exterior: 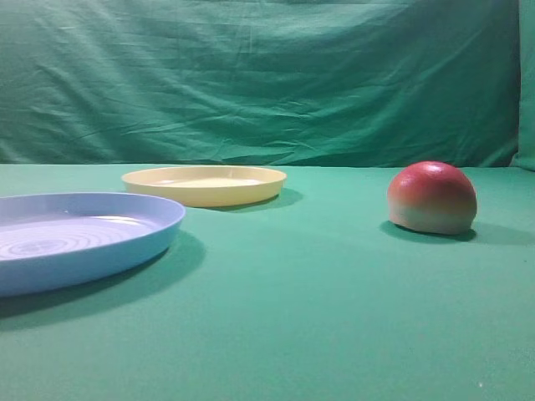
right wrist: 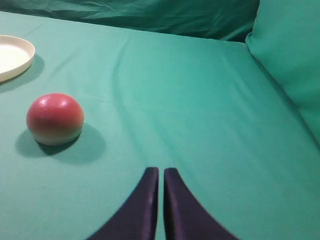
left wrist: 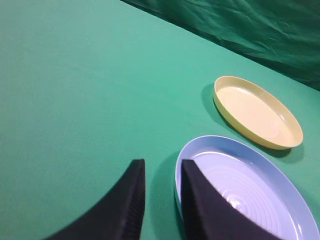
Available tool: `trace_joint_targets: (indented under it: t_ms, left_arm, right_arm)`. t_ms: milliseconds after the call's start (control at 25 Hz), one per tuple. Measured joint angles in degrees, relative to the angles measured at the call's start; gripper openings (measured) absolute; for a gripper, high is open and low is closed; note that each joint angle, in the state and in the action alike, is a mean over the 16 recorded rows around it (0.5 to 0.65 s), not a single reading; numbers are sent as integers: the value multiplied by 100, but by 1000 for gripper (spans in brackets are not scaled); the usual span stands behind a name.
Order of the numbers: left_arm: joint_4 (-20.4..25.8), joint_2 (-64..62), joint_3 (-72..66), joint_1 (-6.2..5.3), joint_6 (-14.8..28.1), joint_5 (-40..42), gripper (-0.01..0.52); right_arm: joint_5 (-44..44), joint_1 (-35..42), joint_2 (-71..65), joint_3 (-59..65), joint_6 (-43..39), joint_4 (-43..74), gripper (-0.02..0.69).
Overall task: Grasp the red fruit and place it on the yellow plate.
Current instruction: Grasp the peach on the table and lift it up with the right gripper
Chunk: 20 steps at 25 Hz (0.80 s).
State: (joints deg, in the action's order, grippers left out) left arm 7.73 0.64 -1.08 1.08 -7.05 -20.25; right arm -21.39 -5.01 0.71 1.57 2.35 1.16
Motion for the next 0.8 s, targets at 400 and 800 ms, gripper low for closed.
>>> trace_joint_targets:
  t_ms: [400, 800]
  left_arm:
    - [0, 0, 0, 0, 0, 0, 157]
    - [0, 0, 0, 0, 0, 0, 157]
  right_arm:
    - [0, 0, 0, 0, 0, 0, 0]
    - [1, 0, 0, 0, 25, 18, 0]
